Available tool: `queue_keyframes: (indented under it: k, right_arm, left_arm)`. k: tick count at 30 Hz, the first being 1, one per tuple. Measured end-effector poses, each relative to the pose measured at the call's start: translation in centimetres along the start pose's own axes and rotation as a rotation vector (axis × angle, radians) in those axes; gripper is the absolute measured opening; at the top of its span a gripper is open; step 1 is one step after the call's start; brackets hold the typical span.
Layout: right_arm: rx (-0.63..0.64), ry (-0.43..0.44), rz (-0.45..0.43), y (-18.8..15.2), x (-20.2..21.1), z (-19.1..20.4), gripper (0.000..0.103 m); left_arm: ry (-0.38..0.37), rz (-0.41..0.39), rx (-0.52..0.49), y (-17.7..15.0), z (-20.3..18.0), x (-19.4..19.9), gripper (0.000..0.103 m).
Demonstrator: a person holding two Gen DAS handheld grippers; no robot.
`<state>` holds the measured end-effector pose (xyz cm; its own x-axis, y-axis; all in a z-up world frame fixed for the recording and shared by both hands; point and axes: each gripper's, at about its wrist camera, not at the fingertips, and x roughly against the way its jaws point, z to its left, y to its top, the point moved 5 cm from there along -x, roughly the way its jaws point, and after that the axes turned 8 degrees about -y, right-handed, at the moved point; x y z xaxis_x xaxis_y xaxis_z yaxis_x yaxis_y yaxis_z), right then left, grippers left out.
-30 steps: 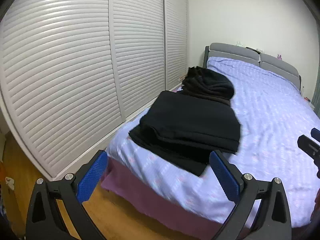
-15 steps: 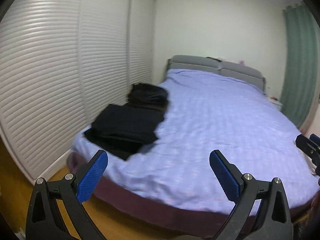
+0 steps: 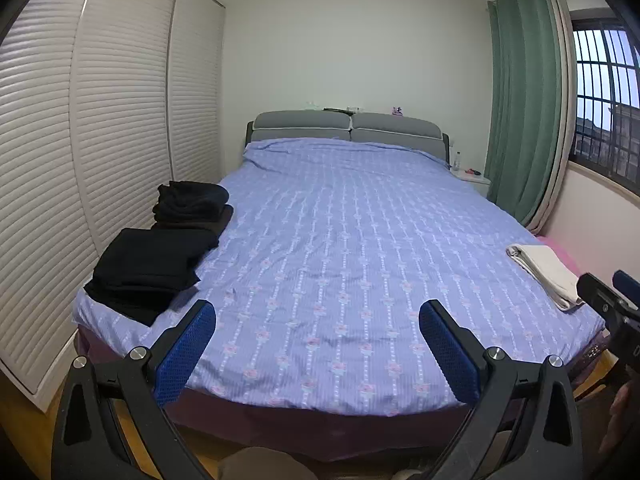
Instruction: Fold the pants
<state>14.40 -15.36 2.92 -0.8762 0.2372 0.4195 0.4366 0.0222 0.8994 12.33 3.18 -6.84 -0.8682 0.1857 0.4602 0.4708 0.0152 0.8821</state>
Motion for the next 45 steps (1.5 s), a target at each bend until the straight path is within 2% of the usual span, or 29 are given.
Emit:
queue_keyframes:
  k: [5,11,24,45]
  right_arm:
    - [0.017,-0.047,0.004,-0.9,0.7,-2.1,0.096]
    - [-0.004,-0.047,0.008,-2.1,1.6,-3.7,0.096]
    - [0.004,-0.054,-0.034,-1.1,2.5,-3.6,0.096]
    - [0.014,-0.041,-0.048,-0.6,2.7,-3.2,0.096]
  left_arm:
    - [-0.003,0.030,-0.006,-0.3,-1.7,-0.1,0.103]
    - [0.022,0.040,-0.035,-0.6,-2.5,0.3,0.103]
    - [0.042,0.033,-0.034,-0.2,-1.5,0.5,0.103]
    - [0.039,0.022,-0.035,-0.1,-1.2,1.4,0.103]
